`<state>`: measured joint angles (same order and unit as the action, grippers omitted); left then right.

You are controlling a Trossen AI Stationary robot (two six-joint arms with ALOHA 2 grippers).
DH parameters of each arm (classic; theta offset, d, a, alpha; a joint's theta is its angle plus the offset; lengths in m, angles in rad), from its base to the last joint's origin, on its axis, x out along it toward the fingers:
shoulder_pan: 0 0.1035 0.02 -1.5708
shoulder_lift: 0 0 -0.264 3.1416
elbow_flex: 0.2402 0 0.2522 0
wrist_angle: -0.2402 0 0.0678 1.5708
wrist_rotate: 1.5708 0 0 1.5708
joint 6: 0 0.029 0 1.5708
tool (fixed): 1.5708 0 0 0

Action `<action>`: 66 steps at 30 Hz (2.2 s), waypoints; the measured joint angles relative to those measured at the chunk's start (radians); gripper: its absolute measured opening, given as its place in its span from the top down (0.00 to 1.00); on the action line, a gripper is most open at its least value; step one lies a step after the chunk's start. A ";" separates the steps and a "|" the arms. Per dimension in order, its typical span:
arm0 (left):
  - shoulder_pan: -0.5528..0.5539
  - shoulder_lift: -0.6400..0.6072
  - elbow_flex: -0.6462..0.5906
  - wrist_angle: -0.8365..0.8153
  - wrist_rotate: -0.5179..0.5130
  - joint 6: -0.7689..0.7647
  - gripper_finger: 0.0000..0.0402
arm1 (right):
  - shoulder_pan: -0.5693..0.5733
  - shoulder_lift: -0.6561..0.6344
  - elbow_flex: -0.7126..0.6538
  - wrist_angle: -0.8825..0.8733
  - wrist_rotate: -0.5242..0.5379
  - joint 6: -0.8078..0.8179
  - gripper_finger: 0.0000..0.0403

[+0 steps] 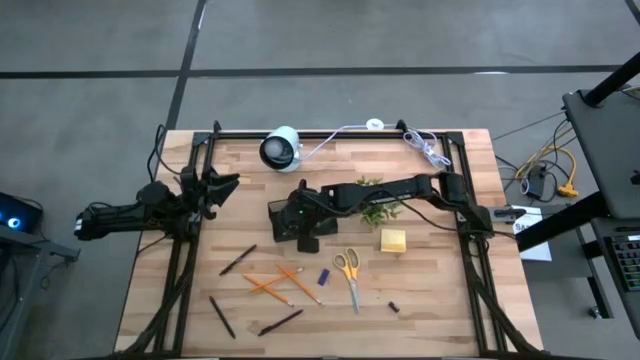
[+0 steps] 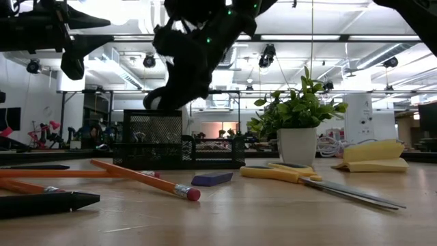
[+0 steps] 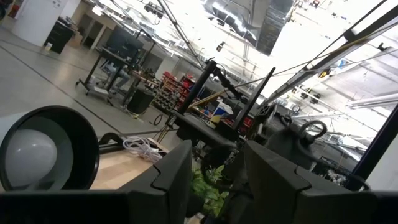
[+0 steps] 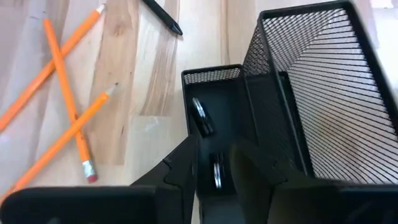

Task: Pick and place office supplies into organizer
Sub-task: Put the binder clip in the black desk organizer

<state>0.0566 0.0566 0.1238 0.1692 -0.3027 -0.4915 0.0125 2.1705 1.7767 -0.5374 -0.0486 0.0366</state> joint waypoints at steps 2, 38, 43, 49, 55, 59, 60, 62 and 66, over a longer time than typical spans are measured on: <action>0.000 0.000 0.000 0.001 0.000 0.000 0.67 | 0.004 -0.016 0.000 -0.008 0.004 0.011 0.79; 0.000 0.002 0.000 0.001 0.000 -0.027 0.67 | 0.235 -0.350 -0.031 -0.841 0.049 0.738 0.73; 0.000 0.001 0.000 0.001 0.000 -0.028 0.67 | 0.311 -0.351 -0.082 -0.848 0.048 0.832 0.62; 0.000 0.002 0.000 0.001 0.000 -0.028 0.67 | 0.389 -0.351 -0.180 -0.829 -0.071 0.982 0.52; 0.000 0.002 0.000 0.001 0.000 -0.029 0.67 | 0.469 -0.351 -0.265 -0.746 -0.092 1.144 0.51; 0.000 0.002 0.000 0.001 -0.001 -0.029 0.67 | 0.511 -0.351 -0.295 -0.662 -0.109 1.233 0.51; 0.000 0.002 0.000 0.001 0.000 -0.029 0.67 | 0.522 -0.351 -0.301 -0.648 -0.117 1.251 0.51; 0.000 0.002 0.000 0.001 0.000 -0.029 0.67 | 0.545 -0.351 -0.313 -0.625 -0.127 1.285 0.51; 0.000 0.002 0.000 0.001 -0.001 -0.029 0.67 | 0.591 -0.350 -0.335 -0.612 -0.136 1.358 0.51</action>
<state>0.0566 0.0582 0.1238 0.1707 -0.3033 -0.5205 0.6033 1.8206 1.4414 -1.1497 -0.1848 1.3946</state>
